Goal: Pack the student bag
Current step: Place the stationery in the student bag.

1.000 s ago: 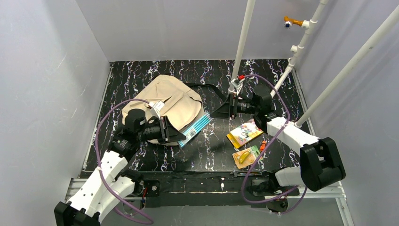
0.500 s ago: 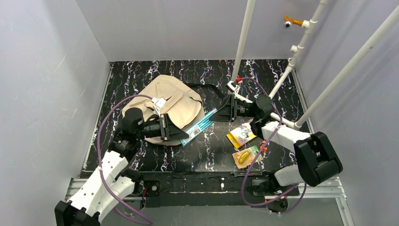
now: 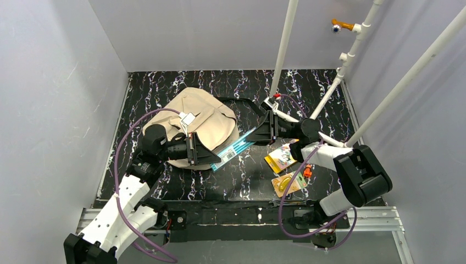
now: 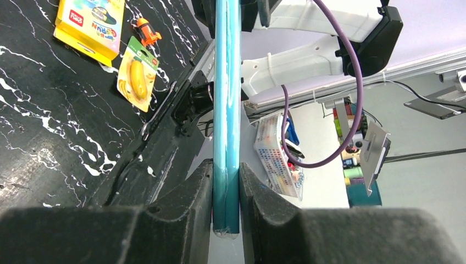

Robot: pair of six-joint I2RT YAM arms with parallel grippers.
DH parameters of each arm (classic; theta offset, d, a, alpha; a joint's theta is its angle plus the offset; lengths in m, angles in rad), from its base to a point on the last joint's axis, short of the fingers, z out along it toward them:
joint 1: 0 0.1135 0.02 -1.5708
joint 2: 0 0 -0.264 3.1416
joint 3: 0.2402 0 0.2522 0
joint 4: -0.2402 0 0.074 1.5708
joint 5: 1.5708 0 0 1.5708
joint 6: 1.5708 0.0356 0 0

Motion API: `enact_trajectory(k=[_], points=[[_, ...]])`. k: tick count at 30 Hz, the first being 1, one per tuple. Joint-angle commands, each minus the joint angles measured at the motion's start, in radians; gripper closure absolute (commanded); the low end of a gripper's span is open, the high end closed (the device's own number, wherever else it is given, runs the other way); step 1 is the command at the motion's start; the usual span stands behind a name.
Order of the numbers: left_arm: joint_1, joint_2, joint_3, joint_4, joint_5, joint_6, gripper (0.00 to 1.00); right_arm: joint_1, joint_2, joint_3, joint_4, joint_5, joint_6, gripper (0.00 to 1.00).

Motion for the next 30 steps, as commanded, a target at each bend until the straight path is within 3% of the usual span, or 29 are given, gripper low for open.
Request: enact_trajectory(k=[1, 7, 8, 9, 10, 11, 13, 15, 16, 19, 23, 27, 30], points=[[0.006, -0.003, 0.04, 0.009, 0.033, 0.014, 1.0, 0.01, -0.02, -0.002, 0.283, -0.026, 0.05, 0.61], [0.006, 0.005, 0.042, 0.006, 0.018, 0.004, 1.0, 0.013, -0.107, -0.002, 0.005, -0.043, -0.155, 0.87], [0.005, 0.014, 0.074, -0.084, -0.027, 0.036, 0.96, 0.013, -0.154, 0.014, -0.255, -0.035, -0.328, 0.97], [0.005, 0.021, 0.129, -0.3, -0.156, 0.113, 0.75, 0.012, -0.218, 0.082, -0.66, 0.007, -0.61, 0.99], [0.006, 0.032, 0.23, -0.53, -0.343, 0.222, 0.56, 0.012, -0.248, 0.223, -1.221, 0.125, -0.995, 0.99], [0.006, 0.048, 0.312, -0.68, -0.506, 0.284, 0.48, 0.011, -0.251, 0.29, -1.413, 0.234, -1.116, 0.99], [0.006, 0.068, 0.462, -0.859, -0.967, 0.333, 0.3, -0.003, -0.208, 0.297, -1.323, 0.33, -0.997, 0.99], [0.007, 0.135, 0.514, -0.836, -1.179, 0.386, 0.15, -0.003, -0.153, 0.308, -1.268, 0.397, -0.93, 0.99], [0.007, 0.219, 0.547, -0.776, -1.221, 0.472, 0.1, -0.003, -0.122, 0.326, -1.247, 0.446, -0.91, 0.99], [0.048, 0.552, 0.728, -0.721, -1.163, 0.717, 0.02, -0.002, -0.015, 0.363, -1.155, 0.514, -0.819, 0.99], [0.062, 0.779, 0.862, -0.713, -1.151, 0.809, 0.03, -0.002, 0.056, 0.387, -1.084, 0.475, -0.772, 0.99], [0.065, 0.944, 0.975, -0.708, -1.112, 0.915, 0.18, -0.002, 0.073, 0.393, -1.059, 0.467, -0.763, 0.99], [0.067, 1.033, 1.033, -0.735, -1.159, 0.93, 0.22, -0.002, 0.077, 0.384, -1.034, 0.47, -0.75, 0.99]])
